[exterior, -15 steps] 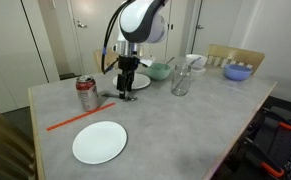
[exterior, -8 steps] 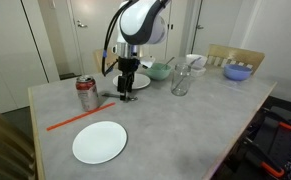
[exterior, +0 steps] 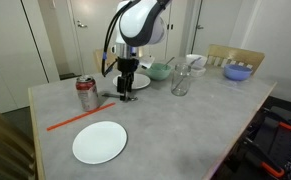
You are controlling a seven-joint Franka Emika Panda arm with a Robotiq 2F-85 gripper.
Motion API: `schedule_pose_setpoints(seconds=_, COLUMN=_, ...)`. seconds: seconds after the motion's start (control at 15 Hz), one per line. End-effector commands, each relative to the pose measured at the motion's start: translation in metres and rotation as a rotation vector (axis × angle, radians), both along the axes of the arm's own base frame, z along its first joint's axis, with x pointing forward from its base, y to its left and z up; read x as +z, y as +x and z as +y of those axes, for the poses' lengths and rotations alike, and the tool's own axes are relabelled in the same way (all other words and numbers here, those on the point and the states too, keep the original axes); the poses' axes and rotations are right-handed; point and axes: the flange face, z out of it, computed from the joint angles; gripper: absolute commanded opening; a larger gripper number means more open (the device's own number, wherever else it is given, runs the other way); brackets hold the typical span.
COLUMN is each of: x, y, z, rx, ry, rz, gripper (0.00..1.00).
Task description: Put the silver spoon on the white plate at the back of the table
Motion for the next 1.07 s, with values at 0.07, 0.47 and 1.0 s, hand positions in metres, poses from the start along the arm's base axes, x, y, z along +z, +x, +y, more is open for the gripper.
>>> schedule_pose_setpoints(seconds=0.07, x=-0.001, y=0.008, z=0.003, rx=0.004, ry=-0.021, rz=-0.028, gripper=0.84)
schedule_pose_setpoints(seconds=0.47, x=0.002, y=0.010, z=0.006, rx=0.012, ry=-0.022, rz=-0.036, gripper=0.71)
schedule_pose_setpoints(seconds=1.0, x=-0.007, y=0.007, z=0.020, rx=0.047, ry=-0.015, rz=-0.011, gripper=0.56)
